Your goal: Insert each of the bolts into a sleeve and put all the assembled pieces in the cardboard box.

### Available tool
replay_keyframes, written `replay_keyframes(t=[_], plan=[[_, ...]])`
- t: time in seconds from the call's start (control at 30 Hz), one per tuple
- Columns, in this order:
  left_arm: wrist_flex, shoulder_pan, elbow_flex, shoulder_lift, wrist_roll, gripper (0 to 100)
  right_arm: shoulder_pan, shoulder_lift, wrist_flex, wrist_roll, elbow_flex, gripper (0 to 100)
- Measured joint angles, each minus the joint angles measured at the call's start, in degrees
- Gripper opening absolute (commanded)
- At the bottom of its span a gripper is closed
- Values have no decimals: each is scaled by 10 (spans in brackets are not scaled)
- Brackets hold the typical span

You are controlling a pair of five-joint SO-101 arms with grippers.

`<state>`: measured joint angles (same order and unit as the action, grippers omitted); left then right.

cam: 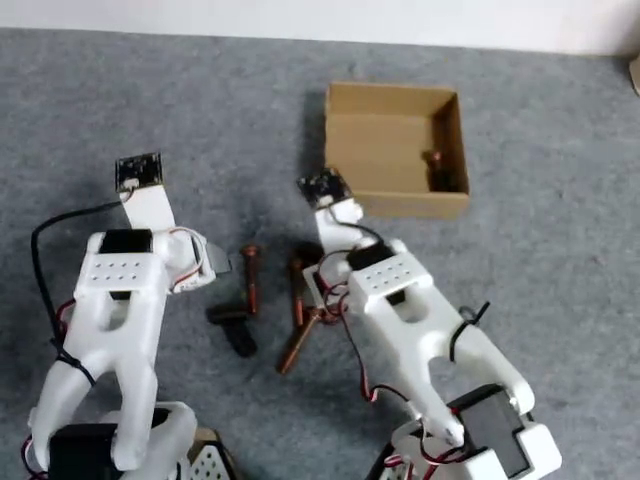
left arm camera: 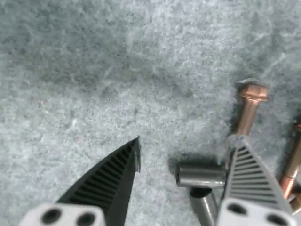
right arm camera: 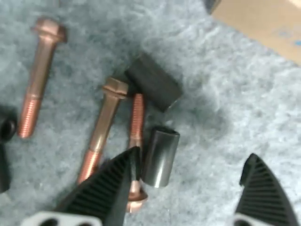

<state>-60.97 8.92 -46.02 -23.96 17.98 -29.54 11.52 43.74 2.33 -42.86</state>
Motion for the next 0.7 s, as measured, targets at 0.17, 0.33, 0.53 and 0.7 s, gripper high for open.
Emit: replay_keyframes(t=[0.17, 0.33, 0.53, 0.7], plan=[[0, 0, 0, 0, 0, 288, 0, -24, 0, -31, 0, 321], [0, 0, 0, 0, 0, 288, 4, -60, -4, -35, 2, 321], [0, 0, 0, 0, 0, 288, 4, -90, -5, -36, 3, 321], [0, 0, 0, 0, 0, 288, -28, -93, -5, -38, 4, 269]])
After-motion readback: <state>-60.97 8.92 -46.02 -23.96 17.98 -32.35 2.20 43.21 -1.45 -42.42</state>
